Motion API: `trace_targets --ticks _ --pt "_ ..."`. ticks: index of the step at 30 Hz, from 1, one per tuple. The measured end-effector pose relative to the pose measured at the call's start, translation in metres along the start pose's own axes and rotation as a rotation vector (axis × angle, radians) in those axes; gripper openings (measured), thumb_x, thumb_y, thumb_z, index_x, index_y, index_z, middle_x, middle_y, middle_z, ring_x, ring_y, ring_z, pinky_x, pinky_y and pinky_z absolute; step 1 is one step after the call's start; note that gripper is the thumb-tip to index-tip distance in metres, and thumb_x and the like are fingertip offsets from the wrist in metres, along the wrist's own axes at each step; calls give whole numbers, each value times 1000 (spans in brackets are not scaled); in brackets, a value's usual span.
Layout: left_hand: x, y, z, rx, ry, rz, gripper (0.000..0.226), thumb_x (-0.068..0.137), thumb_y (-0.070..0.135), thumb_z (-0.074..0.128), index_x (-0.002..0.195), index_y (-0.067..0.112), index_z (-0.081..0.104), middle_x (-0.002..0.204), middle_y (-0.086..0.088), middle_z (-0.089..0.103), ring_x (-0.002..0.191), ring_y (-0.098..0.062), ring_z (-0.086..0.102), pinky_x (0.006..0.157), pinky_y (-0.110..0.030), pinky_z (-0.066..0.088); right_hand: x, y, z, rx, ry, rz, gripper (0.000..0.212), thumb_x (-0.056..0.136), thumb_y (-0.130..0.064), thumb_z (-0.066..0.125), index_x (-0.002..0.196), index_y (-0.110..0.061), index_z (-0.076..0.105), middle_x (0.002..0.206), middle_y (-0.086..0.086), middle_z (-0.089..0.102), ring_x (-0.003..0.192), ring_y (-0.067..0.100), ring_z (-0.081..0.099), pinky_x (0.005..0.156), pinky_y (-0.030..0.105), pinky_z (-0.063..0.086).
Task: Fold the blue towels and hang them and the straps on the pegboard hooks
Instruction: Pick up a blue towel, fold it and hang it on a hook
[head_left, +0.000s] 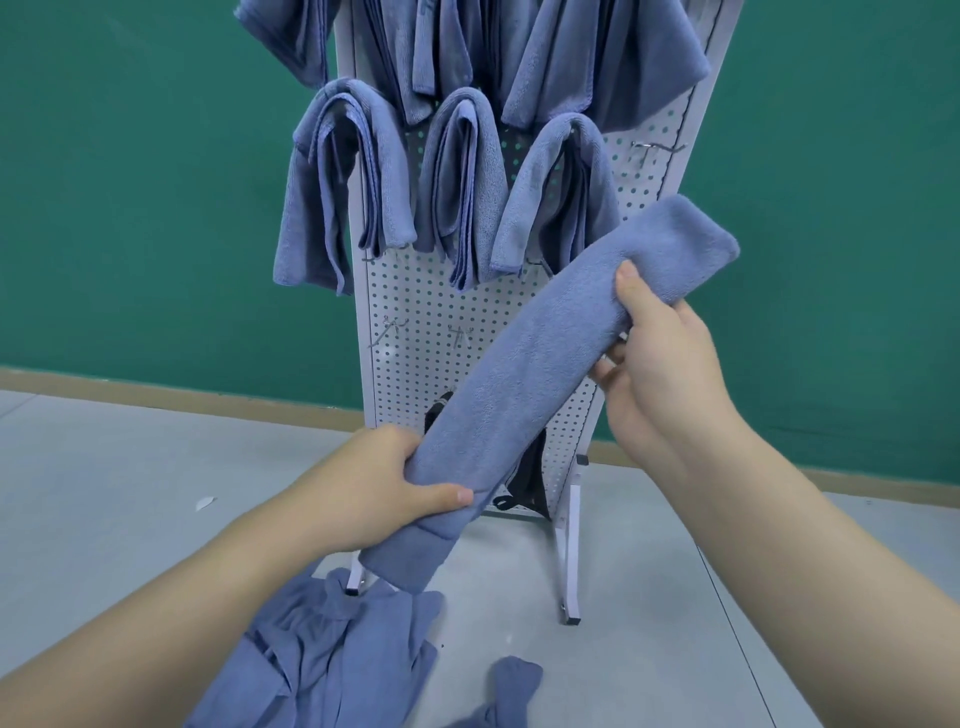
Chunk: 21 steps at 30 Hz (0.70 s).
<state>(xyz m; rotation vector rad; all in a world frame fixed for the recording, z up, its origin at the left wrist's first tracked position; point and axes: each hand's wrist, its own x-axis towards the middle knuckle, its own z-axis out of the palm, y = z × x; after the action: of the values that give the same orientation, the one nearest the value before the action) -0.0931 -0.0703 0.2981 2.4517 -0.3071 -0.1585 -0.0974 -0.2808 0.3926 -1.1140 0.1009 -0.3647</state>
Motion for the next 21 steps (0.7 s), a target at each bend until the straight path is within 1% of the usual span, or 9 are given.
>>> trace_targets --ticks 3,5,7,11,13,15,17,19,21 --pt "1 -6 -3 41 -15 7 28 82 53 78 89 27 69 82 9 72 72 -9 64 67 -31 51 -1 6 1 -64 -57 -11 13 105 -23 60 113 -15 67 96 -4 77 82 9 72 63 26 58" --pt "2 -7 -4 17 24 35 19 83 42 79 87 26 69 76 7 69 64 -10 60 69 -34 52 -2 8 3 -114 -88 -58 11 104 -22 61 107 -14 67 95 -4 77 83 9 72 67 28 59" --pt "5 -5 -3 -55 108 68 9 85 27 79 85 24 70 73 5 69 60 -10 59 70 -34 54 -4 9 5 -150 -112 -88 13 104 -21 61 109 -11 68 93 -4 77 84 9 72 71 29 60" --pt "5 4 -2 -296 215 101 12 92 15 74 87 25 73 80 4 75 73 -16 71 77 -32 58 -9 14 9 -240 -170 -118 13 103 -21 63 109 -11 69 101 1 79 96 18 75 91 46 61" --pt "4 8 -2 -364 212 118 10 95 17 72 89 25 73 84 2 77 81 -24 73 83 -38 59 -14 18 11 -284 -216 -124 14 103 -20 63 109 -9 70 104 7 79 103 26 75 94 50 59" --pt "1 12 -1 -402 180 145 7 98 20 68 93 22 74 87 1 78 86 -28 73 89 -44 58 -17 21 12 -334 -281 -142 10 102 -18 63 103 -11 70 103 9 79 100 27 75 91 46 60" --pt "0 16 2 -377 131 193 10 99 20 65 96 18 74 88 -1 78 87 -26 73 89 -45 57 -21 23 13 -432 -346 -190 12 102 -17 64 94 -11 70 95 11 78 86 18 73 80 37 59" --pt "-3 17 3 -332 87 230 15 99 22 63 91 15 73 84 -2 77 80 -27 69 79 -41 56 -25 25 14 -556 -431 -267 18 100 -17 66 90 -3 67 90 21 72 75 14 61 68 33 51" --pt "-2 14 5 -272 89 236 22 94 28 64 80 10 66 72 -6 70 65 -21 56 63 -40 50 -30 29 14 -699 -546 -353 22 97 -16 68 84 1 63 81 24 65 68 13 52 60 34 45"
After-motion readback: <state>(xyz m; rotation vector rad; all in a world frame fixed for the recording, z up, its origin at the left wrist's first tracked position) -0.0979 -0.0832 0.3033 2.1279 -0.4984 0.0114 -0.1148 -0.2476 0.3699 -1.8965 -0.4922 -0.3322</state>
